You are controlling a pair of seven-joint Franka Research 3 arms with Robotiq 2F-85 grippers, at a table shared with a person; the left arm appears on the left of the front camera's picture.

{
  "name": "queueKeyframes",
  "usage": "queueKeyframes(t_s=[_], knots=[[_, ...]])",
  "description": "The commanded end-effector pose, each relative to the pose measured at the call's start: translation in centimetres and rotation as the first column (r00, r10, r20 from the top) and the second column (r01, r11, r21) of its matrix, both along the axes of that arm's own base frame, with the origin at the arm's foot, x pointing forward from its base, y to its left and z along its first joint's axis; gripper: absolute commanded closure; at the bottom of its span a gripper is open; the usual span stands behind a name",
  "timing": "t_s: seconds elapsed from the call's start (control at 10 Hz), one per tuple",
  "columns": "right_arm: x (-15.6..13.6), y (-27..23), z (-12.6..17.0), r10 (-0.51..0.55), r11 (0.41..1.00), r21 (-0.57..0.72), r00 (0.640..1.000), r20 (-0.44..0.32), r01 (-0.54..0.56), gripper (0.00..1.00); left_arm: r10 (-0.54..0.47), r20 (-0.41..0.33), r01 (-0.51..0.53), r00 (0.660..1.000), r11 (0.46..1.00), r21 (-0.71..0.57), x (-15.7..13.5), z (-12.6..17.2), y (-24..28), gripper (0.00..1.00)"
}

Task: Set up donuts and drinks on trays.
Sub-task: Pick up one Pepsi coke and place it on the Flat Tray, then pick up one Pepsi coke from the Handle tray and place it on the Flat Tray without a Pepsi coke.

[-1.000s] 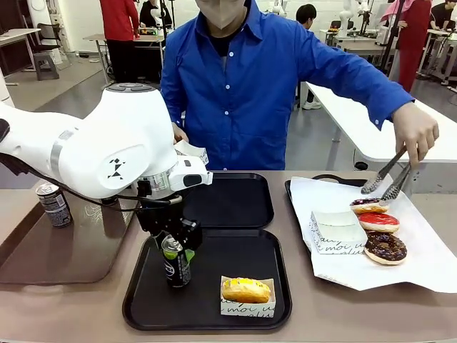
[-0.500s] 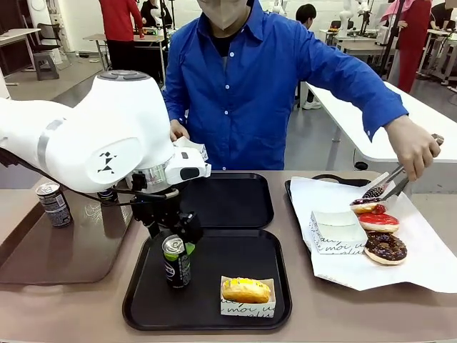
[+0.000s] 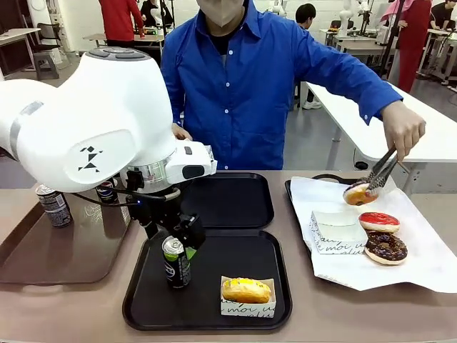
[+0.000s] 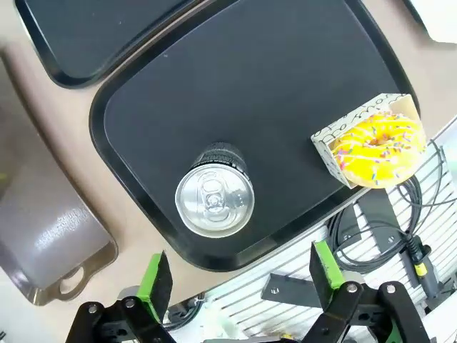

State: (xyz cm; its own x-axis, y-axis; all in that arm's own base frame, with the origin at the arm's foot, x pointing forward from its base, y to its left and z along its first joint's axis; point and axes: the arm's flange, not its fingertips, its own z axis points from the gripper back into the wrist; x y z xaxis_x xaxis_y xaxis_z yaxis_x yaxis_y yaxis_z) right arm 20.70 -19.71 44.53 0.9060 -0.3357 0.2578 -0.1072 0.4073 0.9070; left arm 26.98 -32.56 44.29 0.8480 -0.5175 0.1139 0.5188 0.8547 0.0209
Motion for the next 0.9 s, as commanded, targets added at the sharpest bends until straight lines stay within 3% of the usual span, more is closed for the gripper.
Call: queueKeyframes(t_s=[0.0,0.8], knots=[[-0.08,-0.11,-0.06,0.005,1.0,0.009,1.0,0.015,-0.005,0.0,-0.007,0.006,0.007,1.0,1.0,-0.011,0.19,0.19,-0.14,0.0],[-0.08,-0.11,-0.06,0.005,1.0,0.009,1.0,0.015,-0.005,0.0,-0.007,0.006,0.007,1.0,1.0,-0.011,0.19,0.19,-0.14,0.0]])
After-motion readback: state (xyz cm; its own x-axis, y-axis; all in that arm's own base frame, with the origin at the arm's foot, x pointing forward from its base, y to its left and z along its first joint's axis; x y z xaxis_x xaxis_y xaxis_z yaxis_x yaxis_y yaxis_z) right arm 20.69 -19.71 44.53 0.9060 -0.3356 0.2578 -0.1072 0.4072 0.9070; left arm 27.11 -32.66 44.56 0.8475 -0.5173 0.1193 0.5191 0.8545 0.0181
